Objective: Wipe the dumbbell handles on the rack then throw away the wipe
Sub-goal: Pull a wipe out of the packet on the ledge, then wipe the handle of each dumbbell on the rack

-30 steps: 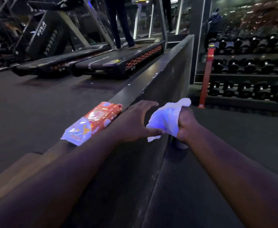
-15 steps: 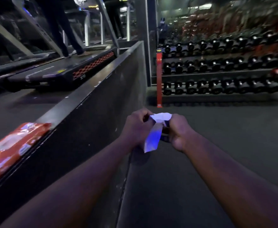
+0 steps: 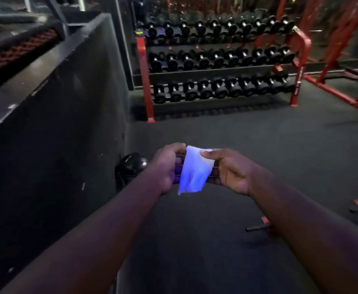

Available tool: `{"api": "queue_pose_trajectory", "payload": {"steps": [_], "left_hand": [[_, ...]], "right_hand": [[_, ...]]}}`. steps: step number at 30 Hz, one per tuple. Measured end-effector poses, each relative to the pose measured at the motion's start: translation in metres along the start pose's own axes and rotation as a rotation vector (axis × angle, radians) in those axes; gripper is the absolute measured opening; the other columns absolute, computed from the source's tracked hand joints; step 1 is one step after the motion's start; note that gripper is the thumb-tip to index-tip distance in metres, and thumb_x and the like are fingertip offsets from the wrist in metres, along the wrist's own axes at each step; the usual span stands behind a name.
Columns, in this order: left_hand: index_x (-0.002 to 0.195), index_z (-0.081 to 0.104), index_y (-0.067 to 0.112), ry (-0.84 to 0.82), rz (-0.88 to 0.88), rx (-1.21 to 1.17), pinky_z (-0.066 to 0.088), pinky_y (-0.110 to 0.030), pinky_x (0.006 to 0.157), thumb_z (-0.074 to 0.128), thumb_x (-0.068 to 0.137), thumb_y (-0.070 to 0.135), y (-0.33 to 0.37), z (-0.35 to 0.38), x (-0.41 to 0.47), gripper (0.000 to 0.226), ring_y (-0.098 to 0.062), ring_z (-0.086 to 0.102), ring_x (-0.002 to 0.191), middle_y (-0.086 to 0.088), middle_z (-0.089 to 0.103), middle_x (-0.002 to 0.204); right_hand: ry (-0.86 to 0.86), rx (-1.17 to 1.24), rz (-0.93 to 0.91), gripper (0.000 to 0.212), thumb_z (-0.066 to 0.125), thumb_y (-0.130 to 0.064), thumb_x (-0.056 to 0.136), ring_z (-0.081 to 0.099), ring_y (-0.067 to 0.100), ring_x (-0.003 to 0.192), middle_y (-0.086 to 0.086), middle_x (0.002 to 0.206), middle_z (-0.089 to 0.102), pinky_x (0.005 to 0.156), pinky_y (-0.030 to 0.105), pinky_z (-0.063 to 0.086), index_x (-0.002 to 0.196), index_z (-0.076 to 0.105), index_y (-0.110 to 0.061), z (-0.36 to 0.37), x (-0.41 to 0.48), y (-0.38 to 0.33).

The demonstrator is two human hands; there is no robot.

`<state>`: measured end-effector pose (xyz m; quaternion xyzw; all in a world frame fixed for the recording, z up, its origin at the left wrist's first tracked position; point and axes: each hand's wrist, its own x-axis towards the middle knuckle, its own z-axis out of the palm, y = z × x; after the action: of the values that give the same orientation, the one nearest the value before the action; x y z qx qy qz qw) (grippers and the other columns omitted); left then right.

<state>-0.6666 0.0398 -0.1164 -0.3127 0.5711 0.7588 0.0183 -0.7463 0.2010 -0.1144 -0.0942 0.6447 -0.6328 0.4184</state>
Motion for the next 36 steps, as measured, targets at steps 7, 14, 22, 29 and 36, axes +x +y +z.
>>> {"api": "queue_pose_trajectory", "payload": {"steps": [7,14,22,29,36], "left_hand": [[0.122,0.069,0.006,-0.284,0.113,0.237,0.059,-0.032,0.071,0.085,0.083,0.021,0.053,0.050,0.097,0.045,-0.022,0.077,0.093,-0.009,0.079,0.108],[0.130,0.066,0.016,-0.300,0.096,0.163,0.059,-0.046,0.087,0.073,0.089,0.002,0.085,0.113,0.224,0.044,-0.027,0.076,0.102,-0.008,0.078,0.116],[0.130,0.066,0.010,-0.218,0.132,0.054,0.058,-0.053,0.091,0.064,0.089,-0.007,0.168,0.159,0.339,0.044,-0.031,0.073,0.102,-0.016,0.074,0.122],[0.127,0.068,0.005,-0.077,0.164,0.054,0.062,-0.041,0.081,0.078,0.090,0.012,0.217,0.155,0.451,0.039,-0.029,0.075,0.101,-0.015,0.077,0.113],[0.131,0.068,0.014,-0.124,0.147,-0.080,0.057,-0.054,0.094,0.071,0.098,0.013,0.254,0.140,0.616,0.034,-0.032,0.073,0.110,-0.014,0.075,0.120]], "right_hand": [[0.146,-0.059,-0.207,0.036,0.066,-0.006,0.092,0.070,0.022,0.105,0.005,0.123,0.072,0.083,0.037,0.055,0.125,0.058,-0.018,-0.072,0.063,-0.038],[0.044,0.535,-0.204,0.043,0.065,-0.008,0.081,0.059,0.027,0.086,0.013,0.107,0.061,0.076,0.038,0.050,0.119,0.050,-0.020,-0.182,0.165,-0.059],[-0.008,0.519,-0.333,0.039,0.068,-0.003,0.087,0.063,0.020,0.082,0.000,0.099,0.064,0.072,0.037,0.050,0.117,0.050,-0.021,-0.274,0.277,-0.159],[-0.017,0.486,-0.246,0.056,0.070,0.004,0.087,0.068,0.026,0.086,0.014,0.113,0.065,0.071,0.041,0.060,0.136,0.046,-0.008,-0.291,0.403,-0.204],[-0.014,0.446,0.033,0.053,0.073,-0.020,0.091,0.065,0.031,0.118,0.023,0.133,0.064,0.095,0.044,0.056,0.137,0.057,0.003,-0.325,0.546,-0.245]]}}
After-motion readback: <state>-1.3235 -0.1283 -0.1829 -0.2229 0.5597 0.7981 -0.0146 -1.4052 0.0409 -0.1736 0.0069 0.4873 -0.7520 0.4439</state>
